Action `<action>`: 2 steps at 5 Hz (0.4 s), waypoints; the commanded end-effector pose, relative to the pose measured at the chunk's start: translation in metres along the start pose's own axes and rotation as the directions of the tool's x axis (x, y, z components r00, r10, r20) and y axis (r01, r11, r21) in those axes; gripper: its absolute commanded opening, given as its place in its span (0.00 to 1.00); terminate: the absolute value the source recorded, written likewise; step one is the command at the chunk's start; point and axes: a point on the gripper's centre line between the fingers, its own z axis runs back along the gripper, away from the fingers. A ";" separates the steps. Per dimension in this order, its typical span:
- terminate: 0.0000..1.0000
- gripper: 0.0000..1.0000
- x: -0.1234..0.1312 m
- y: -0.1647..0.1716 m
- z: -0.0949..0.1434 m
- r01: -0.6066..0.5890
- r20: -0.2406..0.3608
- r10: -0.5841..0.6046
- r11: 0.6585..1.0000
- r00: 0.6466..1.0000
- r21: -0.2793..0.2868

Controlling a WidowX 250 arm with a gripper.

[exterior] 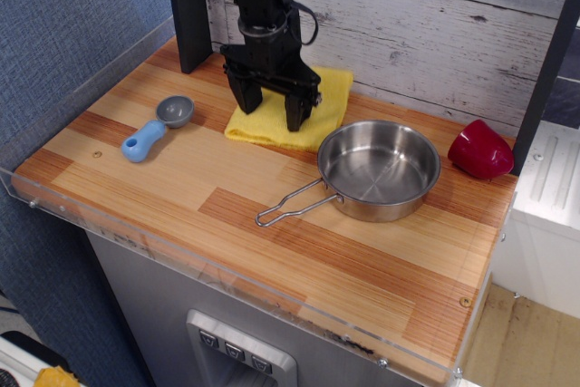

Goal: Move yellow towel from back to front of shelf.

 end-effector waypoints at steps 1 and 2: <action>0.00 1.00 -0.062 -0.022 0.016 -0.009 -0.052 0.007 0.999 0.999 -0.034; 0.00 1.00 -0.092 -0.026 0.021 -0.019 -0.082 0.016 0.999 0.997 -0.035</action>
